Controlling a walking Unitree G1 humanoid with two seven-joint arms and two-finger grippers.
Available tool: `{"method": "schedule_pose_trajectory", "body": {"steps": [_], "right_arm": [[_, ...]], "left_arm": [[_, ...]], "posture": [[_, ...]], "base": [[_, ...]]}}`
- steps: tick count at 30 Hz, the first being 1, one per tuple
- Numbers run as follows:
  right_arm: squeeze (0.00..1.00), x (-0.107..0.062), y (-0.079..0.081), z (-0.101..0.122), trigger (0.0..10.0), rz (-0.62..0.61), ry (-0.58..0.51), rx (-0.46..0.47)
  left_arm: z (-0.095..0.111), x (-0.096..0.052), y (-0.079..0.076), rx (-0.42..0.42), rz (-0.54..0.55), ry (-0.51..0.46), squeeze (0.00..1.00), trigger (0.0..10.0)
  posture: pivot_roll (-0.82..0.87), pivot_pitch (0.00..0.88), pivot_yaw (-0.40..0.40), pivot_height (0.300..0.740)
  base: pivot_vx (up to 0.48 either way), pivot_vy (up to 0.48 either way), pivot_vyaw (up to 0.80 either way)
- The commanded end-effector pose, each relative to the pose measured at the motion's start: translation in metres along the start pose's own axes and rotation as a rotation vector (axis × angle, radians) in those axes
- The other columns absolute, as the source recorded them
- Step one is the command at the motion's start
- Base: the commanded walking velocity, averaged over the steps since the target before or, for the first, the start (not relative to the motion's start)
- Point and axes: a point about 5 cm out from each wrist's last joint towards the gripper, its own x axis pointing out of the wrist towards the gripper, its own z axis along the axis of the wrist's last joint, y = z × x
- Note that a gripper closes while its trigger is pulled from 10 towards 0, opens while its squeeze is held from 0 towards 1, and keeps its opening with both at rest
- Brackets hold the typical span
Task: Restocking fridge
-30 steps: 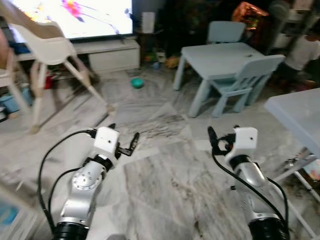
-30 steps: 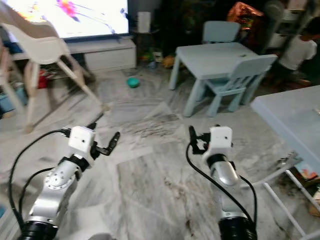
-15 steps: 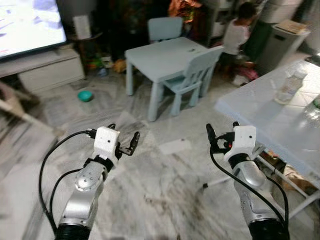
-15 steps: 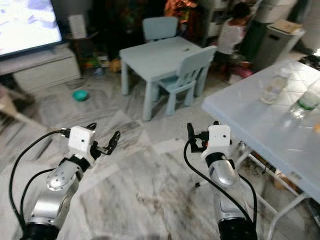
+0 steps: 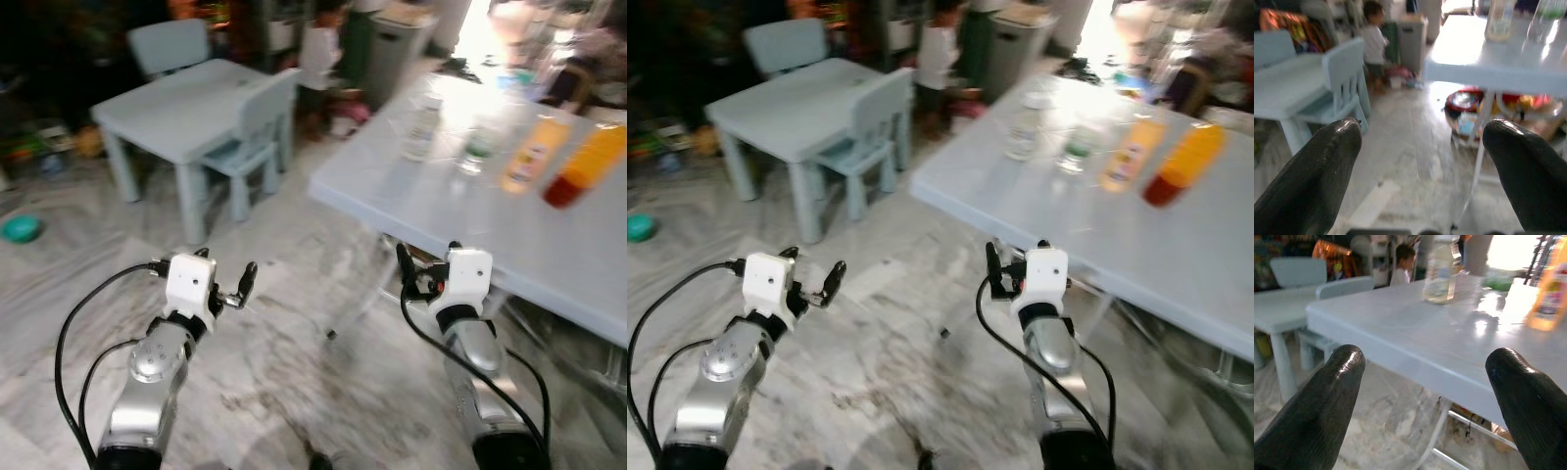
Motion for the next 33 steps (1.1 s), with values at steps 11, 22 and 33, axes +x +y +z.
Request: {"method": "schedule_pose_trajectory", "body": {"steps": [11, 22, 33], "right_arm": [[0.00, -0.005, -0.015, 0.002, 10.0, -0.084, 0.016, -0.014], [0.00, -0.001, -0.014, 0.011, 10.0, -0.055, -0.007, 0.006], [0.00, -0.002, -0.017, 0.014, 10.0, -0.064, -0.009, 0.014]], "left_arm": [[0.004, 0.004, 0.002, -0.053, 0.058, -0.022, 0.00, 10.0], [0.008, 0.011, -0.003, -0.045, 0.052, -0.026, 0.00, 10.0], [0.008, 0.003, 0.003, -0.073, 0.077, -0.046, 0.00, 10.0]], "posture": [[-0.02, 0.000, -0.045, 0.740], [-0.01, 0.000, -0.047, 0.740], [-0.02, 0.000, -0.043, 0.740]], "base": [[0.223, -0.316, 0.00], [0.263, -0.279, 0.00], [0.099, 0.000, -0.20]]}}
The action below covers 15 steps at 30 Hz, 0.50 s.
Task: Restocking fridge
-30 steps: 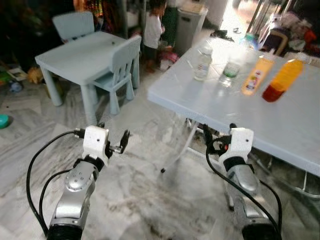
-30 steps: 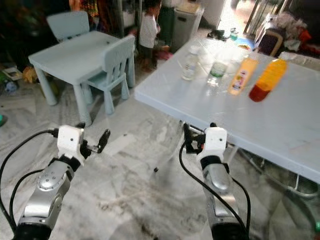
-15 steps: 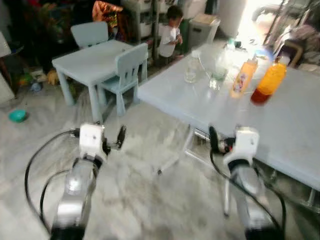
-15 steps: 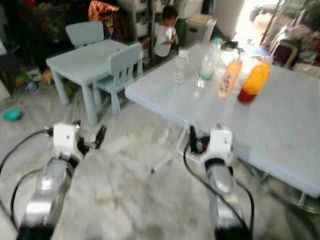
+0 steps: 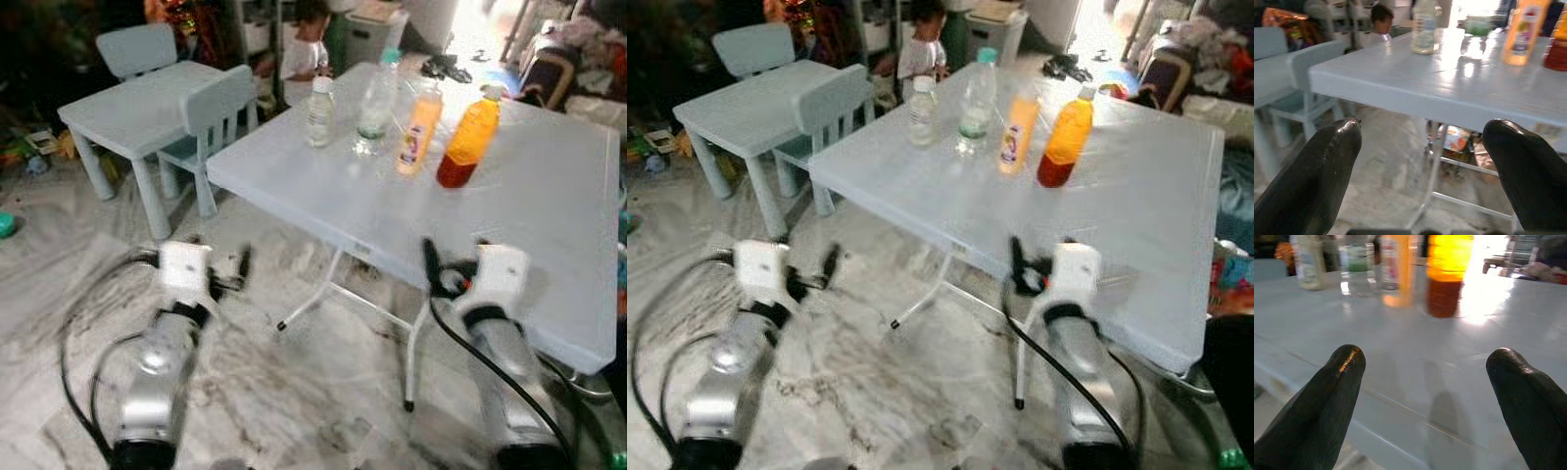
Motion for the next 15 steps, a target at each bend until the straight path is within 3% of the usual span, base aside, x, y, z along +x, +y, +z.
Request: {"method": "schedule_pose_trajectory", "body": {"steps": [1, 6, 15], "right_arm": [[0.00, 0.0020, 0.0053, 0.0060, 10.0, 0.019, -0.020, 0.008], [0.00, 0.0021, 0.0081, 0.0078, 10.0, 0.035, -0.028, 0.014], [0.00, 0.0003, 0.0086, 0.0090, 10.0, 0.049, -0.037, 0.012]], "left_arm": [[0.0052, 0.0023, 0.0039, 0.007, 0.008, -0.020, 0.00, 10.0], [0.0114, 0.0065, 0.0026, 0.000, -0.001, -0.041, 0.00, 10.0], [0.0108, 0.0065, 0.0025, -0.007, -0.003, -0.038, 0.00, 10.0]], "posture": [[-0.02, 0.000, -0.043, 0.740], [-0.03, 0.000, -0.039, 0.740], [-0.03, 0.000, -0.037, 0.740]], "base": [[0.326, 0.000, -0.68], [0.379, 0.000, -0.59], [0.479, 0.000, 0.00]]}}
